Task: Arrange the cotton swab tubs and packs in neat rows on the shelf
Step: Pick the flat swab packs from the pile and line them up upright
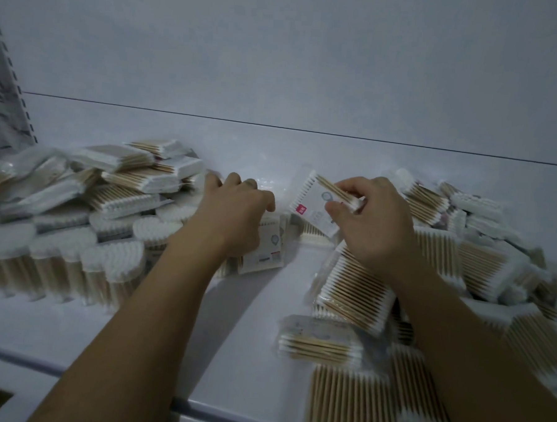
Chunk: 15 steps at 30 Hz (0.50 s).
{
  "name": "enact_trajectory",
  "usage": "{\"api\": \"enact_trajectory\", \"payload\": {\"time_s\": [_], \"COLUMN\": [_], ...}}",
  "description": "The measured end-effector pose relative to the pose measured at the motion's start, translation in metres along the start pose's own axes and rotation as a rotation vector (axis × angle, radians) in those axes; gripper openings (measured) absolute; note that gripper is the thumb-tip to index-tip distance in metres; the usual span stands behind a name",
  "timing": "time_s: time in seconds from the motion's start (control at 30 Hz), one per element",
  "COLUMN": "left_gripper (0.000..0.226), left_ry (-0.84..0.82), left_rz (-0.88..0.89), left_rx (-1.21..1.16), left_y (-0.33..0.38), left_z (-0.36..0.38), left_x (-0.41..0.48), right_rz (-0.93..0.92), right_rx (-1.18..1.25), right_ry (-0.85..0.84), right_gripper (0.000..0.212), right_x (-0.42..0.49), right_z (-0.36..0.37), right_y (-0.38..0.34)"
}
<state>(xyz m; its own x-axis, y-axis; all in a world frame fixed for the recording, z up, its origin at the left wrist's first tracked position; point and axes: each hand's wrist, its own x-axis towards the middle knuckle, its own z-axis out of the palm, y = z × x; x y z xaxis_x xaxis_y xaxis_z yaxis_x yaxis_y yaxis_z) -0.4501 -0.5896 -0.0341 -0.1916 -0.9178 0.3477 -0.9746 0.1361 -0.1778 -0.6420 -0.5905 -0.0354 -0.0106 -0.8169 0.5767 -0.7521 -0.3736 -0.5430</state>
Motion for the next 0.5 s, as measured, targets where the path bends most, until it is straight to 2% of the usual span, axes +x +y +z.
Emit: {"api": "enact_trajectory", "payload": {"time_s": [0.2,0.37,0.5], "left_gripper": [0.046,0.035,0.029], "left_ry": [0.068,0.126,0.144], "left_rz": [0.025,0.018,0.017], "left_rx": [-0.016,-0.132,-0.133], "left_y": [0.005,0.004,0.004], "left_z": [0.007,0.011,0.014], "left_x": [0.004,0.006,0.006], "right_rz": [0.029,0.047,0.066], "right_rx": [0.030,0.001,-0.001], "right_ry": [-0.092,-0.136,-0.178], "right_gripper": [0.009,0.010,0.014], "right_x": [-0.003,-0.002,-0.003], "right_z": [0.001,-0.001,-0.001], "right_y": [-0.004,-0.003,-0.004]}}
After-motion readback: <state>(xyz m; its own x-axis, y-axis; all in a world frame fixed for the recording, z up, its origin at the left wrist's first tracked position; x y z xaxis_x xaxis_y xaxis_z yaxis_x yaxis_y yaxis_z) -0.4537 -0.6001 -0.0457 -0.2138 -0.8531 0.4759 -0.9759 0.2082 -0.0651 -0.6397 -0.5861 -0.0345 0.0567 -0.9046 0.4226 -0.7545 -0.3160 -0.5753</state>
